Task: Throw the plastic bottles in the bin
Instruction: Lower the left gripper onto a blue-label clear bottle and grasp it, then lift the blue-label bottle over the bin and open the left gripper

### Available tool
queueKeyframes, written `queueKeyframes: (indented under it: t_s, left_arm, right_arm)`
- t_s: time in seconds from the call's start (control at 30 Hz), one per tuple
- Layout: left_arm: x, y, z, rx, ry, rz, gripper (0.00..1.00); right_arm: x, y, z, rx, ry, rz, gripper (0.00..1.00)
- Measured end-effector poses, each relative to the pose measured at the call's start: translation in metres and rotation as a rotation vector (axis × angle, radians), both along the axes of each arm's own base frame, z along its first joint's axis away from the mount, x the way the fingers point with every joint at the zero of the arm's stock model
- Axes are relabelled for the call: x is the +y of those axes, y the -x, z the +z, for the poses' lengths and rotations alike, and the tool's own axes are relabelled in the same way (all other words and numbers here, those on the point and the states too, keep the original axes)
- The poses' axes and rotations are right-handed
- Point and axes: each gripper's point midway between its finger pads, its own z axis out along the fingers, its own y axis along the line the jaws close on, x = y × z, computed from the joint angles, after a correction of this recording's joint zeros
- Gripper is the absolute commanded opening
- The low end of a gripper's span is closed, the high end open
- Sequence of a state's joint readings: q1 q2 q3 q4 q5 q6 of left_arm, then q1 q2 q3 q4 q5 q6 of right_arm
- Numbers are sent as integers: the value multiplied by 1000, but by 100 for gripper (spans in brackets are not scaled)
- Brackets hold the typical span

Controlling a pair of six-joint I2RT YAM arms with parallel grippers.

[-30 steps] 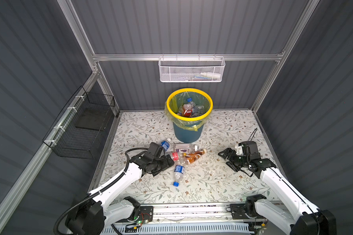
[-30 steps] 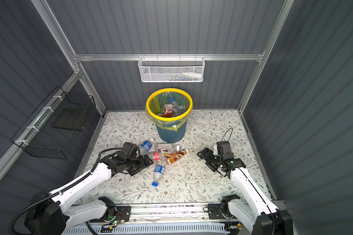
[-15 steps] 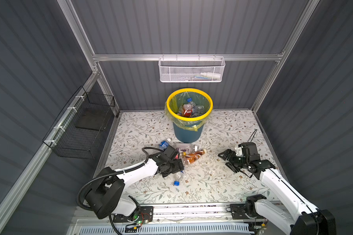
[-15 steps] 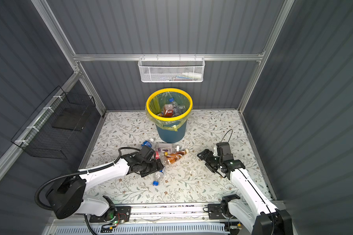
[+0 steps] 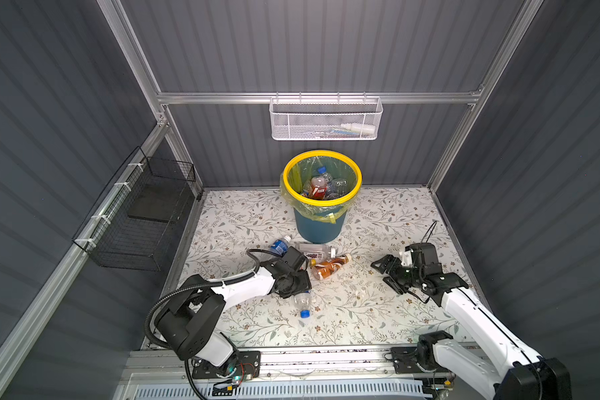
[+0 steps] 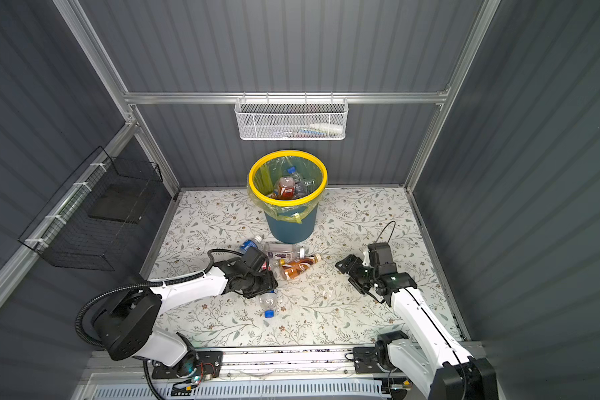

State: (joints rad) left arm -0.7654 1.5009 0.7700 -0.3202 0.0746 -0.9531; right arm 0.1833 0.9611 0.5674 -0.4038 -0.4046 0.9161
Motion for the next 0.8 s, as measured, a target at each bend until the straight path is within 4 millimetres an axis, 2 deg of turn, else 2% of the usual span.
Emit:
queueKeyframes:
  t_s: [0.1, 0.37, 0.53, 0.63, 0.7, 0.8]
  left_arm:
    - [14, 11, 3, 2, -12, 16, 62]
    - [70, 48, 12, 1, -59, 145, 62]
    - [95, 60, 14, 11, -71, 226, 62]
    - [99, 54, 23, -7, -67, 247, 63]
    - [98, 42, 37, -22, -62, 250, 63]
    - [89, 3, 87, -110, -8, 261, 63]
  right_arm:
    - [0, 0, 0, 0, 0, 0, 77]
    - [1, -3, -1, -4, -1, 0, 76]
    - [1, -5, -3, 0, 1, 2, 75]
    - [1, -5, -3, -2, 2, 3, 75]
    - [1, -5, -2, -3, 2, 3, 75]
    - [1, -6, 0, -7, 3, 6, 75]
